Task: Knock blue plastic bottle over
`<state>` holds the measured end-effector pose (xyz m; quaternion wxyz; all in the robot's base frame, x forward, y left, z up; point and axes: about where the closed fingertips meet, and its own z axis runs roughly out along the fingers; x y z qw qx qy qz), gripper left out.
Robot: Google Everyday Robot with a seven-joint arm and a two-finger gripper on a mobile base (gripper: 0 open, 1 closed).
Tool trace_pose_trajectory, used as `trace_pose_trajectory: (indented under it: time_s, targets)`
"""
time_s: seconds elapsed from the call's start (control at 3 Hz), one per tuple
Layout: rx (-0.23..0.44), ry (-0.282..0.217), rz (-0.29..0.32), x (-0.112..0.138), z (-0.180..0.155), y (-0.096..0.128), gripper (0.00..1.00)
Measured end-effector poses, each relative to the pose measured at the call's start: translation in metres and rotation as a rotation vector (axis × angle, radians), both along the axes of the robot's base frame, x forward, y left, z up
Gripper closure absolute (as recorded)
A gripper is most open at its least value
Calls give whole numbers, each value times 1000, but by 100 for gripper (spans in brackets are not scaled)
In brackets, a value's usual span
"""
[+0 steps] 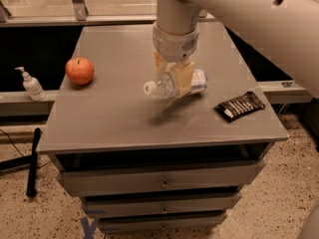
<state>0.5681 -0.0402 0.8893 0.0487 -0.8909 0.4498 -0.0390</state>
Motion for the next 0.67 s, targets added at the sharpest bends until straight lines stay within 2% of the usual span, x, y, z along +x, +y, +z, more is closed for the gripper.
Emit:
trace_pose_trajectory:
  time_s: [0.33,0.67]
  targets:
    - [-69,3,40,-7,-17,15,82]
    - [-65,20,26,-6,-22,26,59]
